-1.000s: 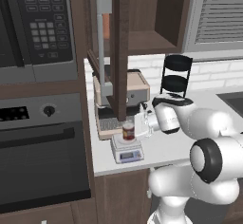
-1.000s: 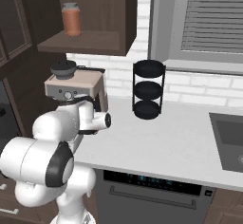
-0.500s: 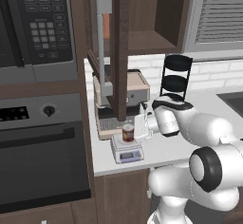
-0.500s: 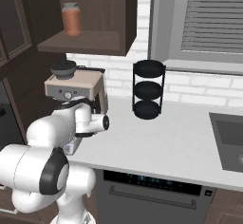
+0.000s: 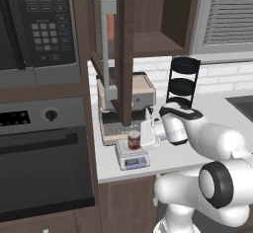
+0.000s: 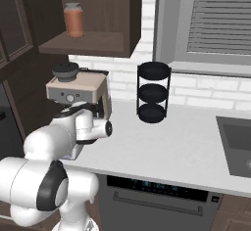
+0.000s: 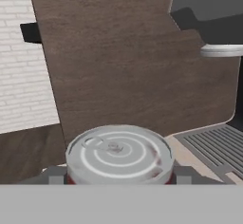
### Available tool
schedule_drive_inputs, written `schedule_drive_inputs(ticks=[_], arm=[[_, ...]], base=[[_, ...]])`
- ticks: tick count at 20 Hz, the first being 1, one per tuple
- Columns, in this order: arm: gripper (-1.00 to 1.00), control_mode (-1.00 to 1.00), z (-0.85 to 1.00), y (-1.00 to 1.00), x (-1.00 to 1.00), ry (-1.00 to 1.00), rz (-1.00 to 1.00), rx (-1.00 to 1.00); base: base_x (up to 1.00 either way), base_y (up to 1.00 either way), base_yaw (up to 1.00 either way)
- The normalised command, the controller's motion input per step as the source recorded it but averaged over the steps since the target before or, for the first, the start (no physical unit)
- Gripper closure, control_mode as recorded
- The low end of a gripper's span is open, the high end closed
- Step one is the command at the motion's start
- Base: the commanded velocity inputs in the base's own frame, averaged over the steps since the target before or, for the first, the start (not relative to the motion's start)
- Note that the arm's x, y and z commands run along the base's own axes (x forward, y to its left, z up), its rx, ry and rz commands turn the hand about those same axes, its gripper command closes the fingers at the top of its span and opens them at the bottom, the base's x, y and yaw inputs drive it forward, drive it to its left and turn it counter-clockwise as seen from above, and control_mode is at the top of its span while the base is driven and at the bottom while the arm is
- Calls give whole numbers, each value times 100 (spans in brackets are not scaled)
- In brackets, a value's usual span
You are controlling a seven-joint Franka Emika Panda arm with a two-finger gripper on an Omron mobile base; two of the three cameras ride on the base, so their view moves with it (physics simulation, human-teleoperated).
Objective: Pick the canned food and place it on the digital scale for weighing, and close the cabinet.
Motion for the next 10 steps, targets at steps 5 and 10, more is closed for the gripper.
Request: schedule_drive_inputs(ticks=[5, 10], arm=[[-100, -100, 0, 0, 1, 0, 0, 0], [-100, -100, 0, 0, 0, -2, 0, 0]], base=[[0, 0, 0], [0, 0, 0]])
